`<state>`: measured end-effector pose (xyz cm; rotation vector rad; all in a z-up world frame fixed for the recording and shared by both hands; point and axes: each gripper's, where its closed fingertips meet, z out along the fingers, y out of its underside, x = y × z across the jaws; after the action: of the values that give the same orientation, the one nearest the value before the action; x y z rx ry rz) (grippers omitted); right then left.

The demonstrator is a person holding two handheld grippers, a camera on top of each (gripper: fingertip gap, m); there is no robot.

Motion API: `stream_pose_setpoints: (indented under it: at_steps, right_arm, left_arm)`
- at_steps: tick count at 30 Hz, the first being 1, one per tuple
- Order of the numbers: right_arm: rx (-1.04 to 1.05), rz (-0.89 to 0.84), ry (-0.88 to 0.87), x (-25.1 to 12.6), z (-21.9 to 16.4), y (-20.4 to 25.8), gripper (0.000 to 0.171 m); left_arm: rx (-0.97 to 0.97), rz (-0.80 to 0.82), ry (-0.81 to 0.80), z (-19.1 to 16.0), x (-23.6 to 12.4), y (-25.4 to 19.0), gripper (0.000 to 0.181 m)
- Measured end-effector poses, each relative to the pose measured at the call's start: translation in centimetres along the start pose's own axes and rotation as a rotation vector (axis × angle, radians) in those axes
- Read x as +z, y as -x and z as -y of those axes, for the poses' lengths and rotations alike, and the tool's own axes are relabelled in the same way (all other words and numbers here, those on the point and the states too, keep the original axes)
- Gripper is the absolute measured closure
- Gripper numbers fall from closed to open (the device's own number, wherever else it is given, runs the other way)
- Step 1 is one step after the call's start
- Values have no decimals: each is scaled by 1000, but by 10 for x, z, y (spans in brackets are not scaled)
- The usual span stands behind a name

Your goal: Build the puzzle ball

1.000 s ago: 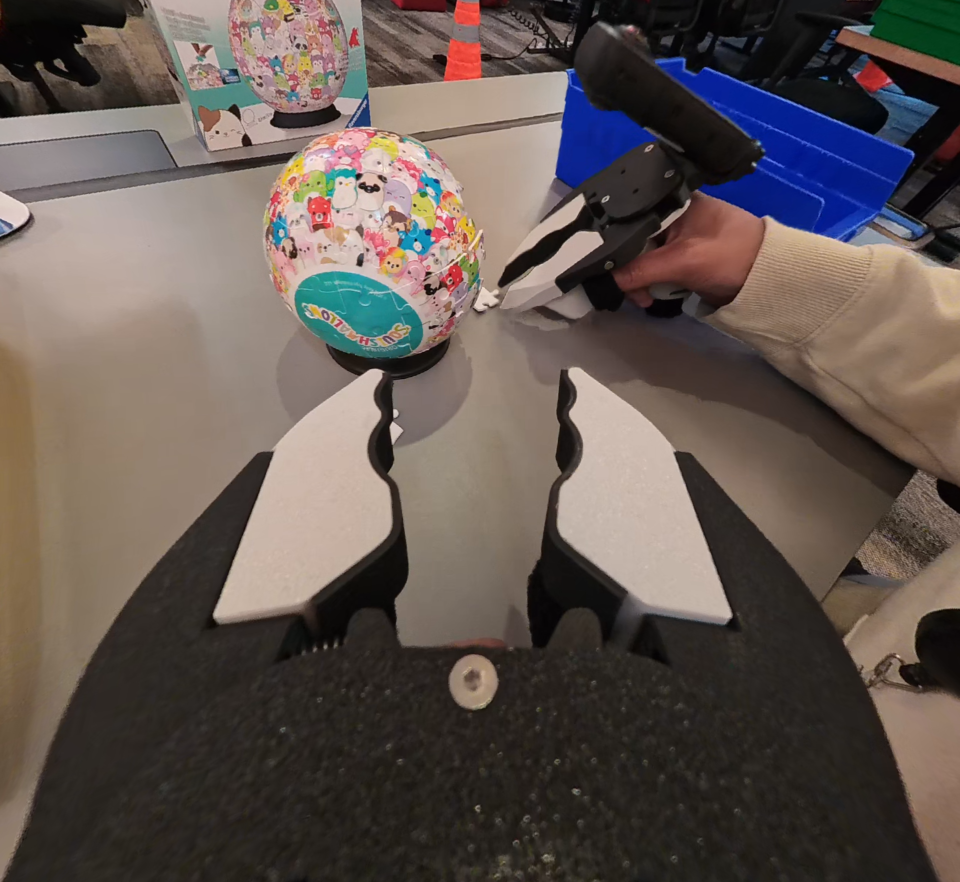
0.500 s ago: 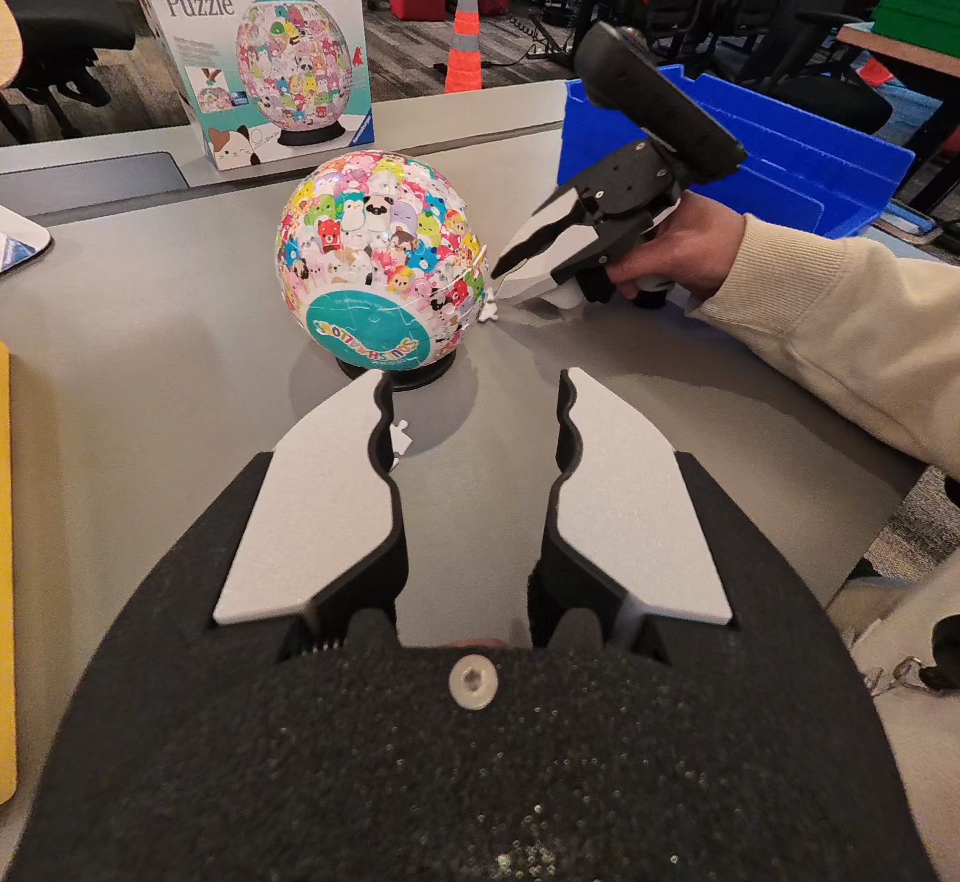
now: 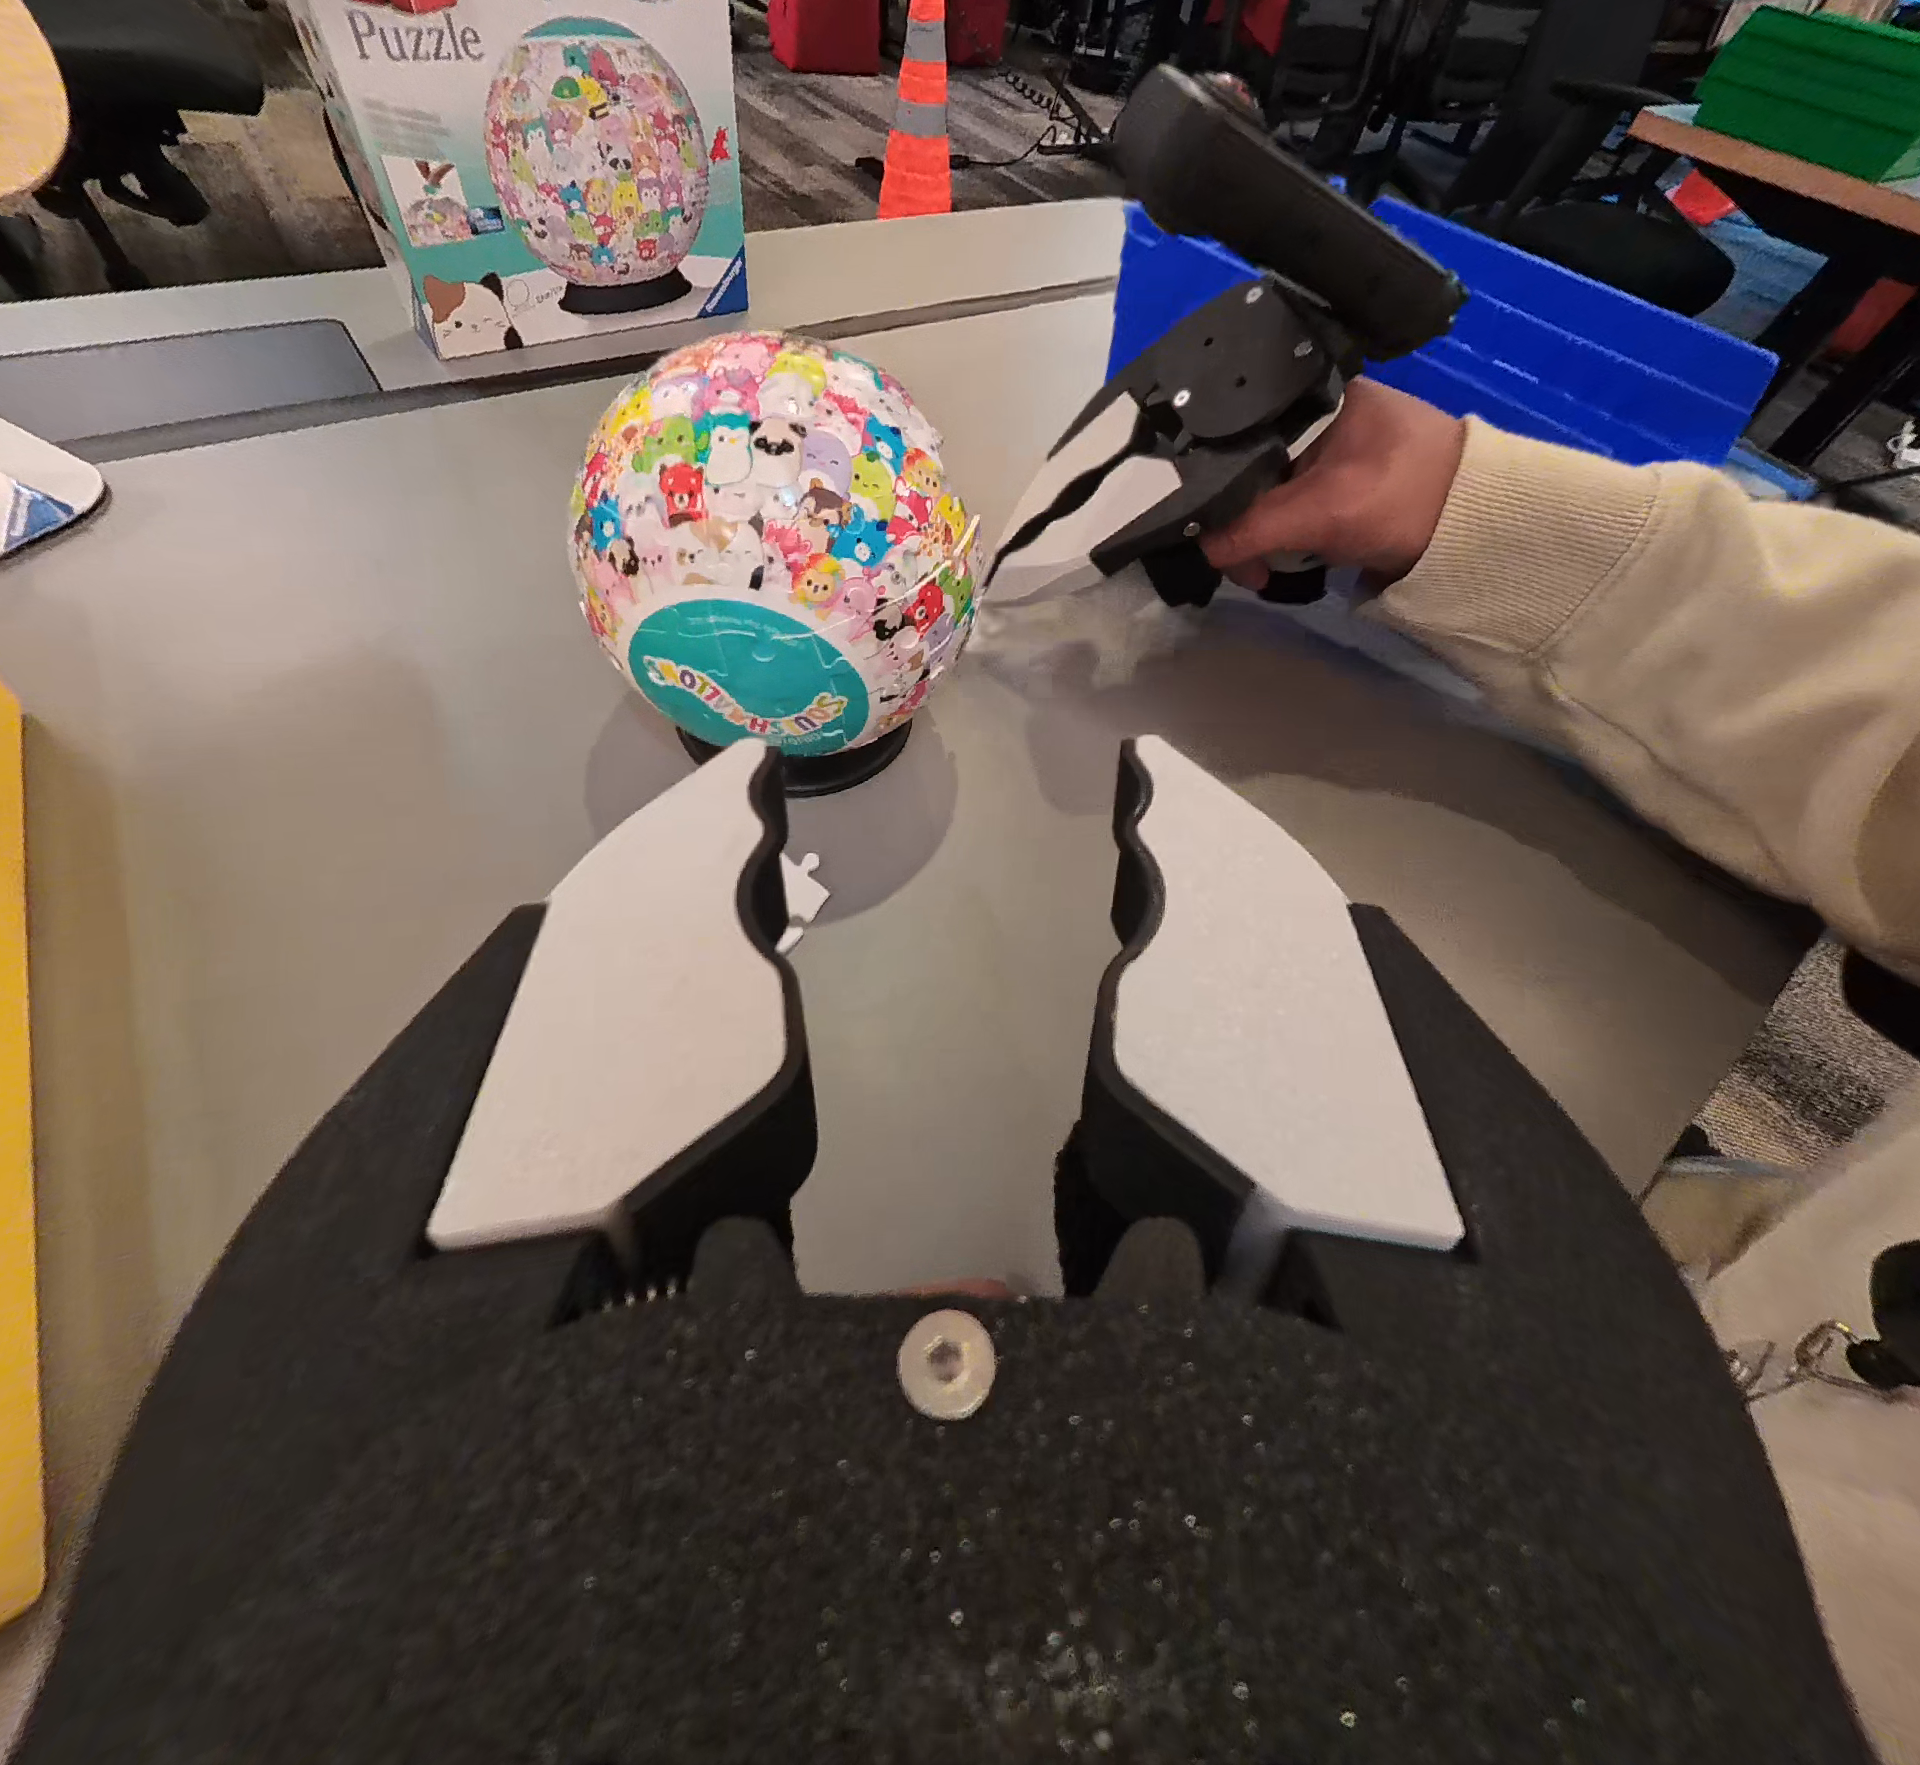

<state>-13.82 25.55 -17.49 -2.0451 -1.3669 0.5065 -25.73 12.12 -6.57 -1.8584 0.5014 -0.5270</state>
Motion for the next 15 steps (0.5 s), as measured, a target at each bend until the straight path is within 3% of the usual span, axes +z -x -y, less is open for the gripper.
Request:
stream_pose_setpoints:
  at_steps: [6, 12, 15]
  right_arm:
    - [-59, -85, 118, -24, 1, -13, 166]
    - [-45, -74, 228, -21, -7, -21, 170]
    - [-65, -70, 246, -41, -2, -24, 150]
  left_arm:
    - [0, -36, -51, 2, -5, -7, 121]
    - [-5, -51, -94, 0, -26, -9, 122]
    - [4, -46, -119, 2, -38, -8, 122]
